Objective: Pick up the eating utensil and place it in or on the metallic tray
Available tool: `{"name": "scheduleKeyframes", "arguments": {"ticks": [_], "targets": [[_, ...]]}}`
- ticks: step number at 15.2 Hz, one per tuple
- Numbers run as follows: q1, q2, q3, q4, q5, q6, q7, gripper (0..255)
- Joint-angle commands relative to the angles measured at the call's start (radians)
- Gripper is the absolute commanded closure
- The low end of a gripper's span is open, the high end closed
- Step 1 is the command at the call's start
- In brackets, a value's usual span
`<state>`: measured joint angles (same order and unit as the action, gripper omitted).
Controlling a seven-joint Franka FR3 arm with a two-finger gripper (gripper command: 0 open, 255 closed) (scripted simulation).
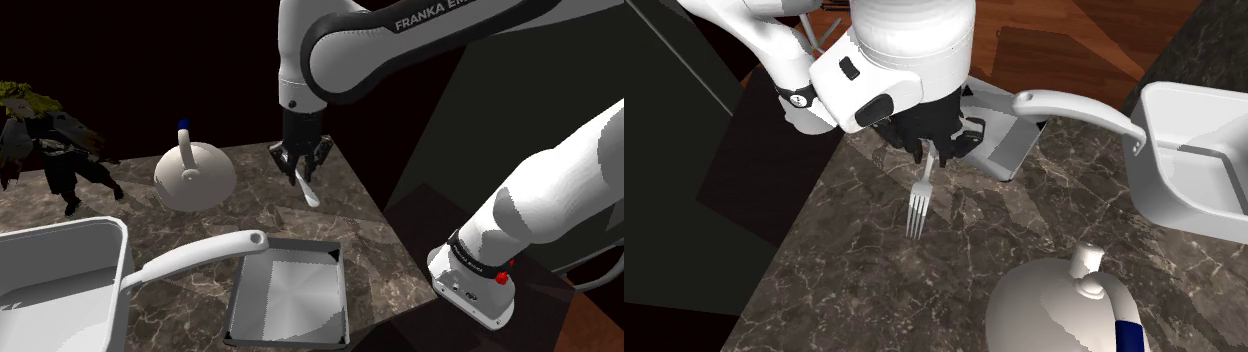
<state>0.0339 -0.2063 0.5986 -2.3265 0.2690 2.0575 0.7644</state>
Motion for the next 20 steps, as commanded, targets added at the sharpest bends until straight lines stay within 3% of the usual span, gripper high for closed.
{"name": "scheduleKeyframes", "arguments": {"ticks": [1,15,20], "targets": [[0.000,-0.014,-0.005,0.016,0.003,-0.030,-0.002,255],[0.158,-0.079,0.195,-0.036,0.129,0.029,0.270,255],[0.180,-0.043,0.269,-0.035,0.130,0.081,0.357,255]]}}
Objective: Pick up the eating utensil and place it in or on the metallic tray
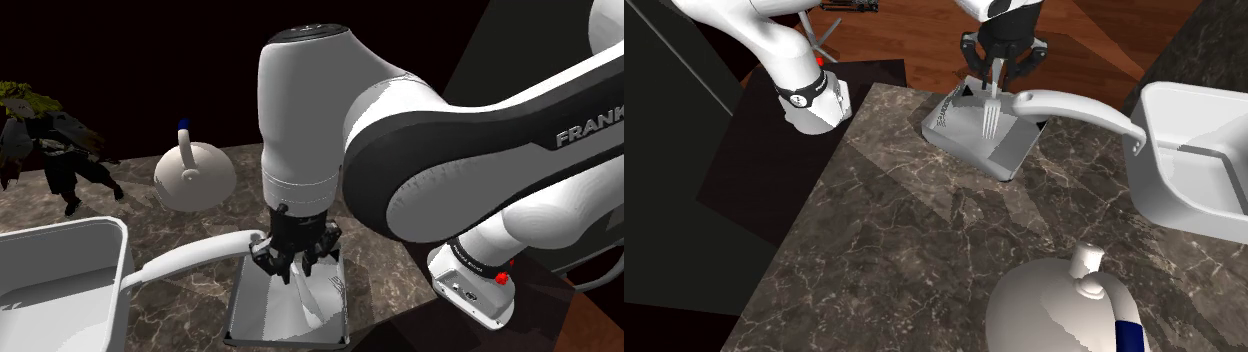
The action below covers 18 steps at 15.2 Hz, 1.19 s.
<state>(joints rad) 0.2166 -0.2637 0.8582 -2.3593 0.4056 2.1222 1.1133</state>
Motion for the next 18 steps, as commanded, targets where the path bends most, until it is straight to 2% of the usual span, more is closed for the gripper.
{"name": "scheduleKeyframes", "arguments": {"ticks": [1,8,16,17,18], "targets": [[-0.005,0.025,0.015,-0.009,-0.010,0.033,0.011,255],[-0.024,0.117,0.059,-0.058,-0.057,0.159,0.040,255],[-0.024,0.117,0.059,-0.058,-0.057,0.159,0.040,255],[-0.024,0.117,0.059,-0.058,-0.057,0.159,0.040,0],[-0.024,0.117,0.059,-0.058,-0.057,0.159,0.040,0]]}}
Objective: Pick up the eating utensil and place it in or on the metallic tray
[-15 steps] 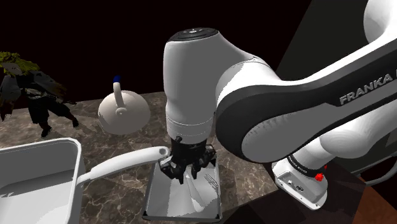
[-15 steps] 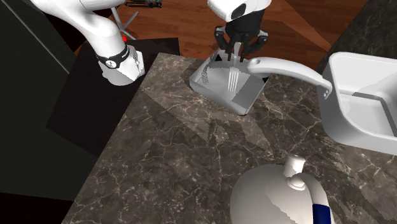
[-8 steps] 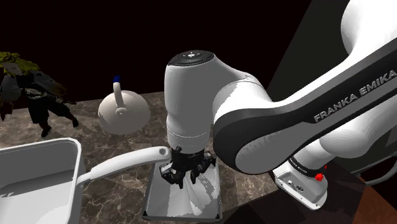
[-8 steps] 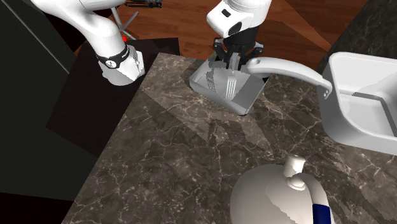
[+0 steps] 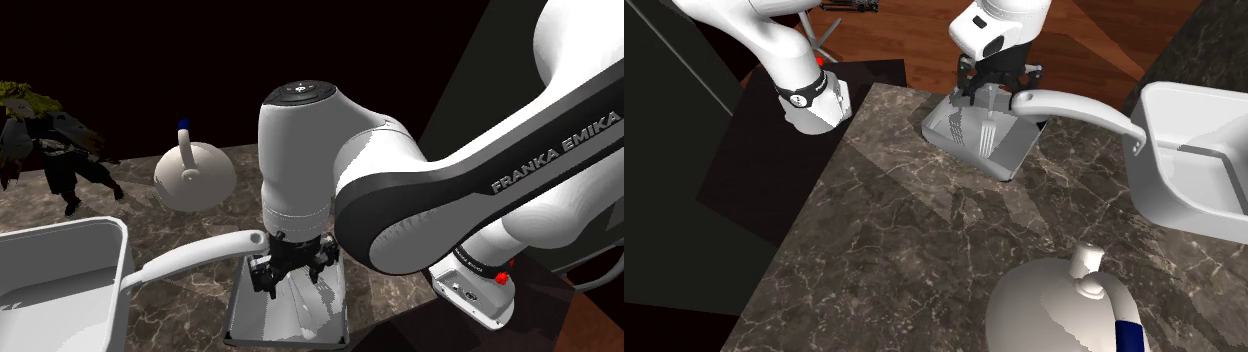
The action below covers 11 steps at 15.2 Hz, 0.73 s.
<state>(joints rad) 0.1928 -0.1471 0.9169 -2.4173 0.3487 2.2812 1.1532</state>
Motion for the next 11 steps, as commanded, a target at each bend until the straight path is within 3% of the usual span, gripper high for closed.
{"name": "scheduleKeyframes", "arguments": {"ticks": [1,4,8,11], "targets": [[0.000,0.000,0.000,0.000,0.000,0.000,0.000,0],[0.000,0.000,0.000,0.000,0.000,0.000,0.000,0],[0.011,-0.104,-0.057,0.064,0.047,-0.155,-0.044,0],[0.012,-0.104,-0.057,0.064,0.047,-0.155,-0.044,0]]}}
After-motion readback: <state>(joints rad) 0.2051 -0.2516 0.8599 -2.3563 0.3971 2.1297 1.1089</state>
